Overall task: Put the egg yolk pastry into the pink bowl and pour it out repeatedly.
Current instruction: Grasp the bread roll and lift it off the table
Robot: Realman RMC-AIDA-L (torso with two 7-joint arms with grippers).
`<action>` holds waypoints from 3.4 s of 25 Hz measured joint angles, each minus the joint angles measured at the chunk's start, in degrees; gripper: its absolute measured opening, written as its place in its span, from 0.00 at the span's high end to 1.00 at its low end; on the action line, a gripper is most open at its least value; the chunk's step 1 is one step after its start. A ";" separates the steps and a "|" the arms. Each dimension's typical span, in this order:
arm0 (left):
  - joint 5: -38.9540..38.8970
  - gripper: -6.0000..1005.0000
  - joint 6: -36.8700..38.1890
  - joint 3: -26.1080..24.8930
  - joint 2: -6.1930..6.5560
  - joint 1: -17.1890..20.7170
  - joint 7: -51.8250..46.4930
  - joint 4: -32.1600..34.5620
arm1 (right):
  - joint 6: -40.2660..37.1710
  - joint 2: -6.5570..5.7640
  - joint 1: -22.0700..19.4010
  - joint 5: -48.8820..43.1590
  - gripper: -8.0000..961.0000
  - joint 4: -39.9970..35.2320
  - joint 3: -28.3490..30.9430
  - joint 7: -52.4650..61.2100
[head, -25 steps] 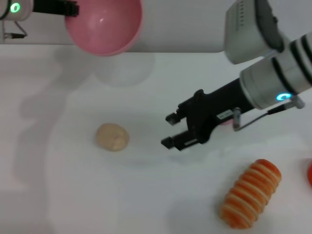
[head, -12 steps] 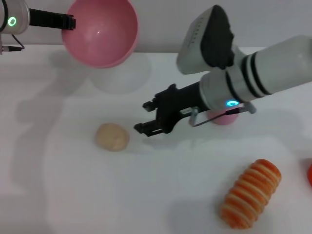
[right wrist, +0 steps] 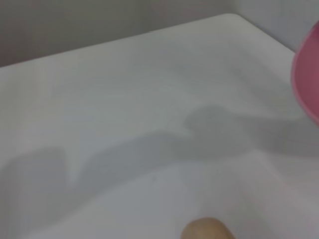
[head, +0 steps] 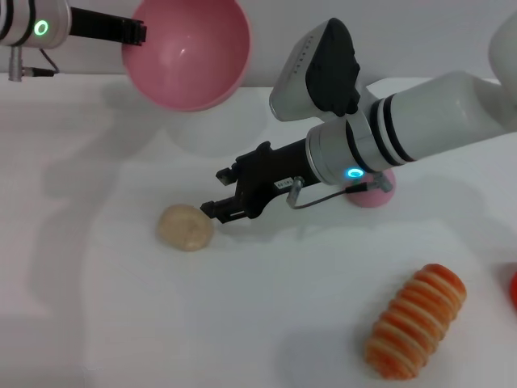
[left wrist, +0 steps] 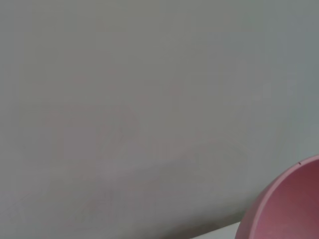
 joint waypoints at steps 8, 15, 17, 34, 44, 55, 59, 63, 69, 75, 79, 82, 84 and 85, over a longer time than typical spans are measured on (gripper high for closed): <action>2.40 0.92 0.34 0.12 -1.48 -1.11 0.11 1.07 | 2.56 0.38 3.20 6.23 0.48 8.46 -1.38 -4.64; 2.81 0.92 0.75 0.95 -2.42 -1.24 0.14 2.23 | 5.30 0.49 3.70 9.20 0.49 11.48 -4.03 -5.56; 2.85 0.92 0.81 1.20 -2.58 -1.24 0.14 2.44 | 5.90 0.53 4.02 10.80 0.49 12.66 -5.24 -5.68; 2.86 0.92 0.89 2.20 -4.27 -1.65 1.73 3.59 | 15.25 0.55 4.33 36.19 0.51 15.01 -25.51 -13.15; 2.86 0.92 0.72 2.22 -4.88 -1.45 2.85 4.34 | 16.44 0.54 4.95 38.49 0.52 15.94 -27.20 -14.36; 2.86 0.92 0.51 2.17 -5.05 -1.23 3.60 4.73 | 16.04 0.54 5.08 39.87 0.53 16.24 -28.53 -13.98; 2.86 0.92 0.50 2.13 -5.03 -1.20 3.70 4.73 | 16.10 0.54 5.25 39.93 0.54 16.68 -28.52 -12.15; 2.86 0.92 0.43 2.03 -4.95 -1.12 3.87 4.72 | 16.51 0.54 5.48 39.94 0.54 17.22 -28.53 -11.11; 2.86 0.92 0.42 1.61 -4.97 -0.55 4.67 5.59 | 16.60 0.54 5.55 39.94 0.73 17.19 -28.47 -11.01; 2.86 0.92 0.35 1.60 -5.01 0.14 5.12 6.05 | 16.66 0.54 6.05 39.91 0.85 17.20 -28.51 -11.05; 2.86 0.92 0.34 1.60 -5.03 0.30 5.24 6.14 | 16.69 0.55 6.17 39.88 0.94 17.10 -28.56 -11.05; 2.86 0.92 0.14 1.60 -5.03 0.43 5.47 6.17 | 16.77 0.54 5.88 39.77 0.98 16.59 -28.56 -11.31; 2.86 0.91 -0.26 1.55 -5.02 0.50 5.57 6.18 | 16.79 0.55 5.89 39.58 0.98 16.38 -28.56 -11.38; 2.86 0.91 -0.46 1.53 -4.98 0.52 5.59 6.19 | 16.73 0.54 5.95 39.48 0.97 16.22 -28.55 -11.41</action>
